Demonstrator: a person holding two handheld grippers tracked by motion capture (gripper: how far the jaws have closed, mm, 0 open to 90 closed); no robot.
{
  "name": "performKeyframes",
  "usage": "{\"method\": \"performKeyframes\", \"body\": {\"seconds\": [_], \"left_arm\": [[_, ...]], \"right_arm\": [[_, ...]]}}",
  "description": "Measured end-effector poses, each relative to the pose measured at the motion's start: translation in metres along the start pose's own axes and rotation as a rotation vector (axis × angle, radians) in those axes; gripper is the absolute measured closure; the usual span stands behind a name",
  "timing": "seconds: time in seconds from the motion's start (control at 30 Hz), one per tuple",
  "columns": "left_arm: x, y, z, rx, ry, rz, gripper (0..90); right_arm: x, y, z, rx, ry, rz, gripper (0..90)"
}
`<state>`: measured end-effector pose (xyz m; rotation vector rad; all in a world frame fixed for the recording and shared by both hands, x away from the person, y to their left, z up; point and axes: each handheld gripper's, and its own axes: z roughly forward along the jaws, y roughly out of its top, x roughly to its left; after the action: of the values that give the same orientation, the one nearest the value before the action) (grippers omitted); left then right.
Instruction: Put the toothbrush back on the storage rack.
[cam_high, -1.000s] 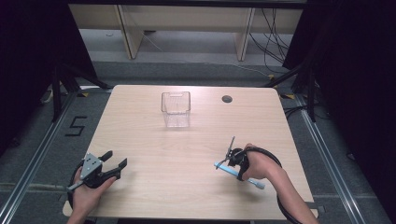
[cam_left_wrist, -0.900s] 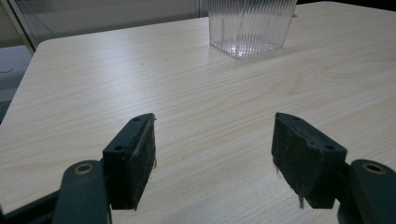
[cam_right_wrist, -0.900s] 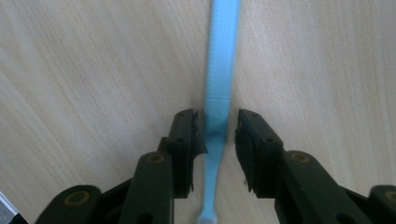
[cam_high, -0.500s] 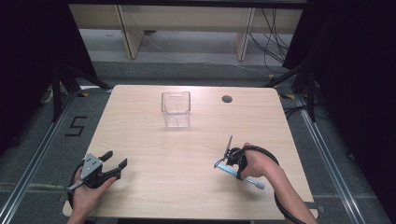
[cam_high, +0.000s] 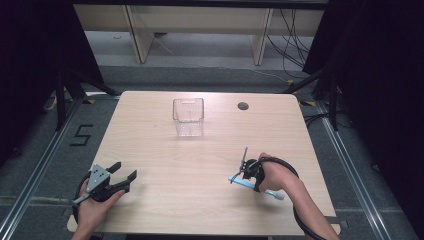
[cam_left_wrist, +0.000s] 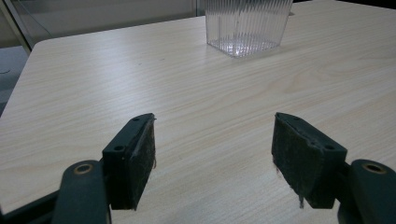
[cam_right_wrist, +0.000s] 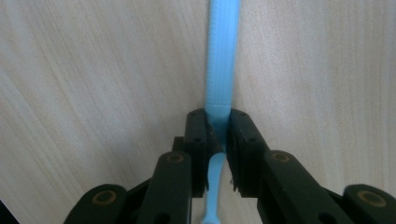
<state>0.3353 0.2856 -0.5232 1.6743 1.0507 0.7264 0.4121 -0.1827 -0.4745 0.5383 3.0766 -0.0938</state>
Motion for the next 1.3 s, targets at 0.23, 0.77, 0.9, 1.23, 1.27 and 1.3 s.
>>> {"method": "performKeyframes", "body": {"seconds": [0.23, 0.77, 0.9, 1.23, 1.27, 1.3], "left_arm": [[-0.006, 0.012, -0.003, -0.032, -0.068, 0.03, 30.3], [-0.067, 0.047, 0.019, 0.065, -0.499, 0.246, 35.0], [-0.08, 0.053, 0.028, 0.079, -0.567, 0.284, 34.6], [-0.112, 0.062, 0.049, 0.086, -0.662, 0.37, 39.6], [-0.118, 0.063, 0.054, 0.086, -0.686, 0.383, 40.3], [-0.12, 0.064, 0.057, 0.092, -0.695, 0.39, 40.8]], "right_arm": [[0.006, 0.002, -0.007, -0.034, 0.006, -0.015, 79.0], [0.035, 0.037, -0.034, -0.08, -0.027, -0.186, 79.1], [0.04, 0.045, -0.041, -0.081, -0.031, -0.206, 79.1], [0.049, 0.066, -0.051, -0.091, -0.037, -0.278, 79.1], [0.05, 0.07, -0.051, -0.104, -0.038, -0.308, 79.1], [0.051, 0.072, -0.051, -0.108, -0.04, -0.321, 79.1]]}}
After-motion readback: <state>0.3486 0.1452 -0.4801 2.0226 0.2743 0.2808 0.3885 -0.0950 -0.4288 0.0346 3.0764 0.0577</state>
